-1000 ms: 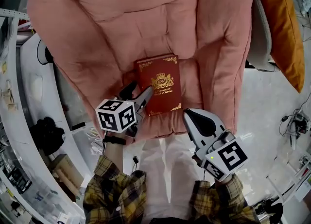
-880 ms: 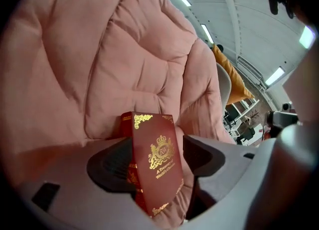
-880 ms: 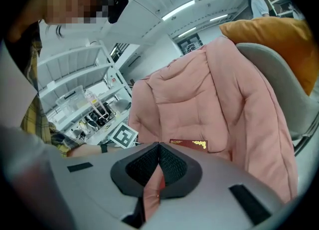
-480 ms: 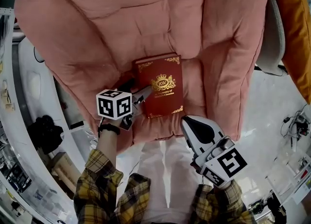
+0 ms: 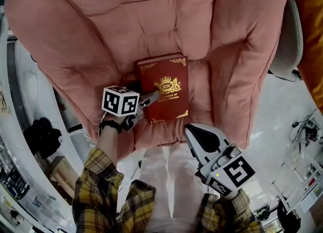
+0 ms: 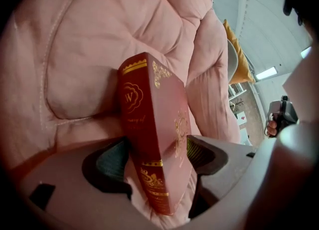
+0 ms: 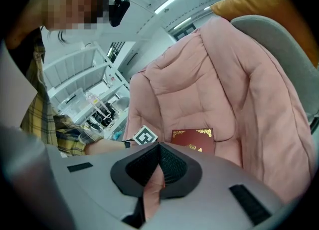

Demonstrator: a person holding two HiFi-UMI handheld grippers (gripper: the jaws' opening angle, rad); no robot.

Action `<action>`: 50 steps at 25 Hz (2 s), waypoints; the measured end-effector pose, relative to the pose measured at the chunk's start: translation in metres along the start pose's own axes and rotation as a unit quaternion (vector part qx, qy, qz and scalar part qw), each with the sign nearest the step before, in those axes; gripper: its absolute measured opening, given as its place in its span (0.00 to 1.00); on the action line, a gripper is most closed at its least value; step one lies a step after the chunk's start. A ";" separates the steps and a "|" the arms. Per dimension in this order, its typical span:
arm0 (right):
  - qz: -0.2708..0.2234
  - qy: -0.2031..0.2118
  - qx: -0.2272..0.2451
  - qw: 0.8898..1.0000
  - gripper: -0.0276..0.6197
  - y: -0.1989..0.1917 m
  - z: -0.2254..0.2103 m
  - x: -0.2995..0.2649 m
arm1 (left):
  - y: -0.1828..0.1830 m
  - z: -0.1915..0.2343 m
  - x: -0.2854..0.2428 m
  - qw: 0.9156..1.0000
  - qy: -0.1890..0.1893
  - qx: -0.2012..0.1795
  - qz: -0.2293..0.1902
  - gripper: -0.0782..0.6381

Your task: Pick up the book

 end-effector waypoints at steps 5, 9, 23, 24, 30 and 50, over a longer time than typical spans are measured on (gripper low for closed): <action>0.009 0.002 -0.004 1.000 0.07 -0.006 0.002 -0.005 | 0.002 0.003 -0.005 1.000 0.005 0.009 -0.007 0.61; 0.016 0.005 -0.003 1.000 0.07 -0.008 0.004 -0.009 | 0.002 0.003 -0.008 1.000 0.009 0.006 -0.004 0.61; 0.016 -0.004 0.004 1.000 0.07 -0.010 0.011 -0.017 | -0.004 0.003 0.002 1.000 -0.004 -0.002 -0.022 0.53; 0.017 -0.003 0.002 1.000 0.07 -0.011 0.012 -0.018 | -0.005 0.004 0.004 1.000 -0.010 -0.001 -0.024 0.52; 0.016 -0.002 0.003 1.000 0.07 -0.015 0.020 -0.018 | -0.008 -0.002 0.014 0.998 -0.033 0.005 -0.045 0.48; -0.016 -0.029 0.026 0.999 0.07 -0.021 0.058 0.044 | -0.034 -0.070 0.081 0.987 -0.067 0.046 -0.138 0.46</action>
Point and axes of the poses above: the fingertips, and each gripper's own axes: x backward along the fingers, z to its left, y out of its top, the point moved 10 cm from there along x, backward along the fingers, and after that the axes turned 11 degrees about z, right-handed, at the moved point
